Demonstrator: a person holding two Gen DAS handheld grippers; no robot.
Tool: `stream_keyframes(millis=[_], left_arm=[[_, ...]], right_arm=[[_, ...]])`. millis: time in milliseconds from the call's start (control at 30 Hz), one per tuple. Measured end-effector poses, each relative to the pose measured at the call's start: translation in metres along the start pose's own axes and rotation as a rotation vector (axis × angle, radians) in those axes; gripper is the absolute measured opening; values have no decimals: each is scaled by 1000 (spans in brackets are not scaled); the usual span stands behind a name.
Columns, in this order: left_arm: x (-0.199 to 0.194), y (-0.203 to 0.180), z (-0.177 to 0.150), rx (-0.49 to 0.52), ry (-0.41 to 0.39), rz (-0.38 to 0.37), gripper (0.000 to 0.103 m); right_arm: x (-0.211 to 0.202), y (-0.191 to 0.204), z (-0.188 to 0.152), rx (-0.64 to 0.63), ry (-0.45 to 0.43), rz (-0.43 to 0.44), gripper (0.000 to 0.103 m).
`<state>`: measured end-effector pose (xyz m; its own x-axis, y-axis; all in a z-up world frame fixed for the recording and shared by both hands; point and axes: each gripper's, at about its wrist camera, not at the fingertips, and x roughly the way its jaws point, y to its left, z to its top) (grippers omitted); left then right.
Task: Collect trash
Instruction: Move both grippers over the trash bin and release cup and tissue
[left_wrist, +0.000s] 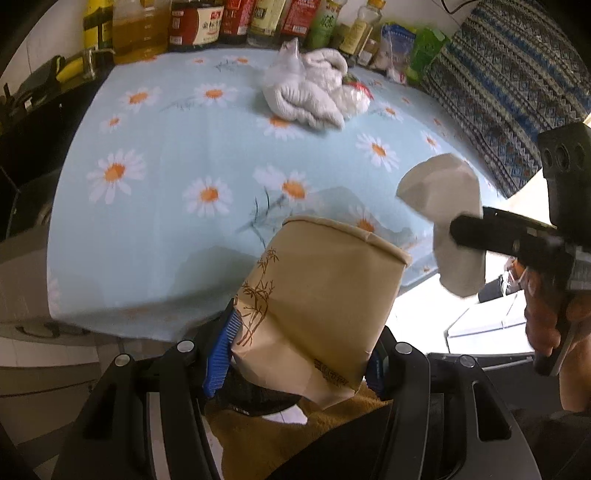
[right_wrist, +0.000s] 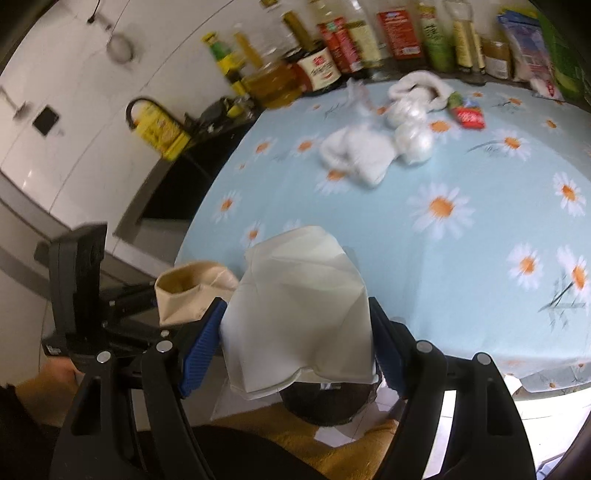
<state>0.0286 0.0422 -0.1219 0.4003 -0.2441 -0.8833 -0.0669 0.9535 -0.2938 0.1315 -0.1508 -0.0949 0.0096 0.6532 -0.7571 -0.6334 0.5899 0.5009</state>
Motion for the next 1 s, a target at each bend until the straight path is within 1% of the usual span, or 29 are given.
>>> stream_keyframes(millis=[133, 367, 533, 733, 1000], left_arm=[[6, 3, -15, -6, 33, -10, 56], [19, 10, -39, -32, 86, -7, 56], [32, 19, -55, -67, 123, -14, 56], [52, 32, -74, -110, 183, -16, 56], [63, 44, -80, -155, 213, -4, 57]], right_arm=[[18, 10, -19, 7, 57, 19, 74], [47, 16, -36, 15, 135, 31, 75], [65, 17, -47, -5, 174, 4, 75], [87, 14, -57, 2, 223, -23, 75], [105, 13, -62, 27, 264, -22, 76]])
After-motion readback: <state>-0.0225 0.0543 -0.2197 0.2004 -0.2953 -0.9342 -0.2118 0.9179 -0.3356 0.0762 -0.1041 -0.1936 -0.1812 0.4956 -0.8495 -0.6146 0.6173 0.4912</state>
